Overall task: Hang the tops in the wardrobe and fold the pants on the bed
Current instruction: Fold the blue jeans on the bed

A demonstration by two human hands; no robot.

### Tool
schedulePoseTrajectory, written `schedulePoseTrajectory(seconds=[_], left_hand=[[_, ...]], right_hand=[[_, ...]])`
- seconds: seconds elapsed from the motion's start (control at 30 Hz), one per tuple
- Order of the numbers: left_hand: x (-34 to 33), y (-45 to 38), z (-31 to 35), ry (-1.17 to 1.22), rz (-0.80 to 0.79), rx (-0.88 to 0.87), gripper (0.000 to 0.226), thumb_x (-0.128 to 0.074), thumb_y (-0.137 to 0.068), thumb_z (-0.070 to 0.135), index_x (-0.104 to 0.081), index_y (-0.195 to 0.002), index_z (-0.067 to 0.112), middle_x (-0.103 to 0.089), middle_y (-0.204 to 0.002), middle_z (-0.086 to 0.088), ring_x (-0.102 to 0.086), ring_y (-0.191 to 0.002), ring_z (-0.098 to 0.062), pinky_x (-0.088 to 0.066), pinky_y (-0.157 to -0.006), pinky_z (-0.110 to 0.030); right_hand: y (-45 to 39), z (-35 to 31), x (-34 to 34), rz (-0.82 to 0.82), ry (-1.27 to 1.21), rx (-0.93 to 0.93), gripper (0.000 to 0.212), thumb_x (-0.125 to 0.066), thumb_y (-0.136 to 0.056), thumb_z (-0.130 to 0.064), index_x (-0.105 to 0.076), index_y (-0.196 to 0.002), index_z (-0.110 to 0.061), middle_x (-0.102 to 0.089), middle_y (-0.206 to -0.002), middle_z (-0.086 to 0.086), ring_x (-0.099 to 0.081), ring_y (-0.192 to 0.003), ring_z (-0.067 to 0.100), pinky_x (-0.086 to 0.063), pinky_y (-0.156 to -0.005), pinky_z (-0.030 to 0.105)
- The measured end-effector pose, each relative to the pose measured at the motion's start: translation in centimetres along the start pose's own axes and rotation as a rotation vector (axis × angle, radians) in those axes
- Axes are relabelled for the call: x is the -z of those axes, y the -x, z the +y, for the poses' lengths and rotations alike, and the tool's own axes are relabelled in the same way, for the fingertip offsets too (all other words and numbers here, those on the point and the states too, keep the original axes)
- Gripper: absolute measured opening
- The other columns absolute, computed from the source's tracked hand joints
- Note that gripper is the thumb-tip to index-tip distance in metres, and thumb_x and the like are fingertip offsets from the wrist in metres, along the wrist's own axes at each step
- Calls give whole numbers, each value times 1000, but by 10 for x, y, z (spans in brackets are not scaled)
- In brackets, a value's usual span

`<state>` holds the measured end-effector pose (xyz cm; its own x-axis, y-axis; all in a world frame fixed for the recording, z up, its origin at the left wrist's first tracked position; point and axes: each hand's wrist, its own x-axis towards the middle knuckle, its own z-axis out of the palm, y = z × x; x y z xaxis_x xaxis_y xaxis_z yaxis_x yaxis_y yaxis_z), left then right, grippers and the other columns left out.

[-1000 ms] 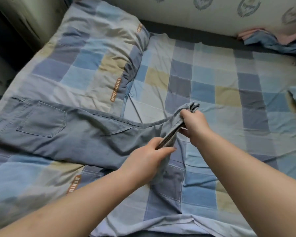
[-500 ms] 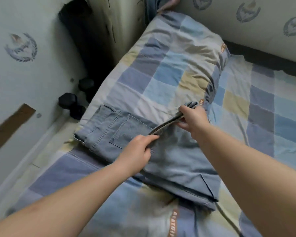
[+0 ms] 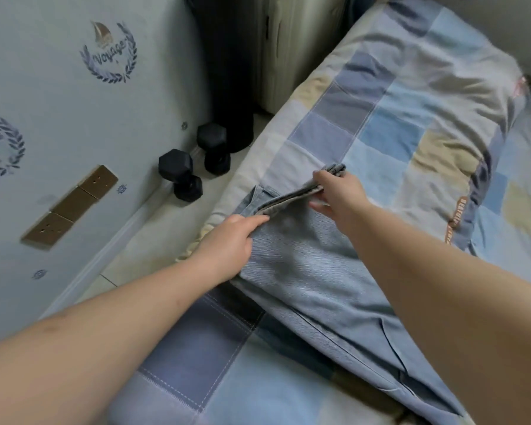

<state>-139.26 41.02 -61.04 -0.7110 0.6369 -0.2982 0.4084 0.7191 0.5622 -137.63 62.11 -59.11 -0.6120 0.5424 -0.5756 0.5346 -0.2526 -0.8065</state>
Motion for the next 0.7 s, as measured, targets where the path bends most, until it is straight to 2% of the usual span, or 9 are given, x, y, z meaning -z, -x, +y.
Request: schedulePoseTrajectory(seconds=[0.07,0.1,0.2,0.27,0.37,0.5,0.6,0.7], left_hand=[[-4,-6,-11,-45,-44,70,56,-43,-95,11,-32,-146,34,-46,-129,-6,-49,-93,-16,-38,-71,-23],[-6,-6,-14,-80,-61,112,58,-44,-95,12,-29,-148,32,-43,-133,-7,-51,-96,-19,-40,-73,-25],[-18,-4,-17,-244,-73,217,65,-47,-91,14,-23,-149,29,-34,-144,-4,-41,-123,-27,-39,-98,-38],[-26,-3,-14,-359,-58,194,66,-50,-90,20,-23,-149,30,-27,-149,-1,-31,-133,-26,-31,-106,-41],[-47,-6,3,-458,-69,35,64,-53,-91,30,-25,-148,30,-25,-151,1,-24,-139,-22,-21,-112,-40],[-100,-10,55,-486,-163,-154,61,-50,-91,32,-26,-148,31,-25,-153,4,-22,-141,-17,-15,-117,-38],[-148,-4,100,-437,-228,-388,49,-47,-92,29,-41,-141,30,-40,-144,5,-36,-133,-16,-22,-109,-28],[-206,14,149,-425,-348,-606,38,-43,-93,27,-52,-131,28,-52,-132,4,-47,-121,-21,-32,-101,-29]], right_hand=[[-3,11,-3,-117,7,-50,12,-56,-92,-22,-56,-101,-14,-59,-90,3,-62,-78,15,-58,-73,34],[-2,19,-2,-150,13,-68,9,-55,-93,-22,-57,-99,-16,-59,-91,2,-63,-79,14,-56,-73,33],[5,52,18,-146,67,-116,4,-54,-94,-24,-57,-92,-22,-59,-93,1,-63,-77,12,-51,-71,31],[11,77,41,-99,126,-138,6,-53,-94,-24,-58,-95,-22,-60,-94,0,-62,-77,11,-49,-70,31],[22,117,87,23,211,-156,17,-53,-94,-23,-59,-108,-16,-62,-97,0,-62,-77,11,-50,-71,31],[40,165,156,116,529,-122,30,-51,-92,-27,-57,-120,-18,-64,-105,-2,-61,-86,20,-47,-73,30],[48,186,201,198,613,-61,29,-53,-91,-27,-59,-118,-19,-66,-111,0,-60,-97,21,-39,-75,25],[50,200,252,302,660,-17,28,-53,-90,-24,-60,-117,-18,-66,-111,4,-60,-103,24,-40,-79,27]])
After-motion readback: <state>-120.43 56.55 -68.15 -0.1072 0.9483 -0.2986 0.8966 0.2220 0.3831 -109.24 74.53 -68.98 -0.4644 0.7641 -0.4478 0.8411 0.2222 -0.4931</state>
